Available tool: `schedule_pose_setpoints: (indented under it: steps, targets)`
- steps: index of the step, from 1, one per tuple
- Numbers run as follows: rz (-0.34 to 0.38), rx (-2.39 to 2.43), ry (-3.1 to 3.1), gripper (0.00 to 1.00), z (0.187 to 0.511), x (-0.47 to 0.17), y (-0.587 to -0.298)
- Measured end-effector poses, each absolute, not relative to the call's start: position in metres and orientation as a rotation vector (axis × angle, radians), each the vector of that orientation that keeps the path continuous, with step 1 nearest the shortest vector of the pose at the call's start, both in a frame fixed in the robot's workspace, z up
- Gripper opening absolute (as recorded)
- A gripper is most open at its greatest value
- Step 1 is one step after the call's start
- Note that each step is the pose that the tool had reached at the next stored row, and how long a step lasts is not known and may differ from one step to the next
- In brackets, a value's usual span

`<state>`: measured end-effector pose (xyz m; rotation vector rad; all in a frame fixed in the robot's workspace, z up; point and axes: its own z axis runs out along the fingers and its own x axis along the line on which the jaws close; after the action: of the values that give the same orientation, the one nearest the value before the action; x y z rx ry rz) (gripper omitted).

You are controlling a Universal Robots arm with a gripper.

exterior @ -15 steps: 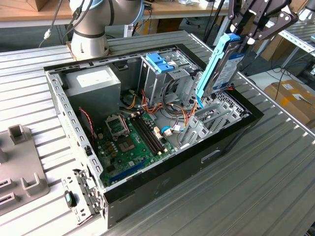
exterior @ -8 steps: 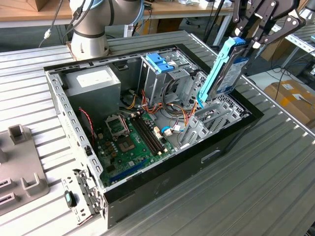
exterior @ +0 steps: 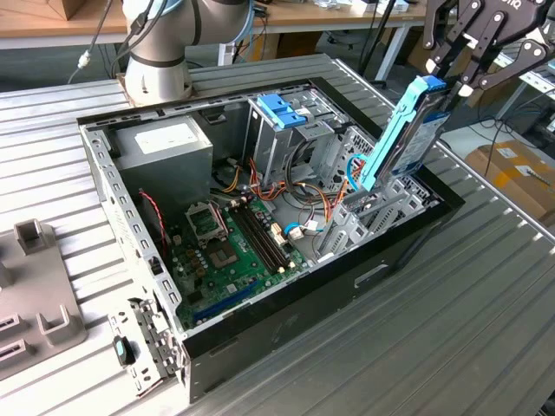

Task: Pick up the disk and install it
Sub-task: 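Pick up the disk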

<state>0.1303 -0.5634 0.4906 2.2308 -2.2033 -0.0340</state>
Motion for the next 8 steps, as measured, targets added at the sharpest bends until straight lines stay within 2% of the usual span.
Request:
schedule_pose_setpoints:
  steps: [8]
  targets:
    - [-0.033,2.231,-2.203,0.35,0.4823,0.1237,-0.5647]
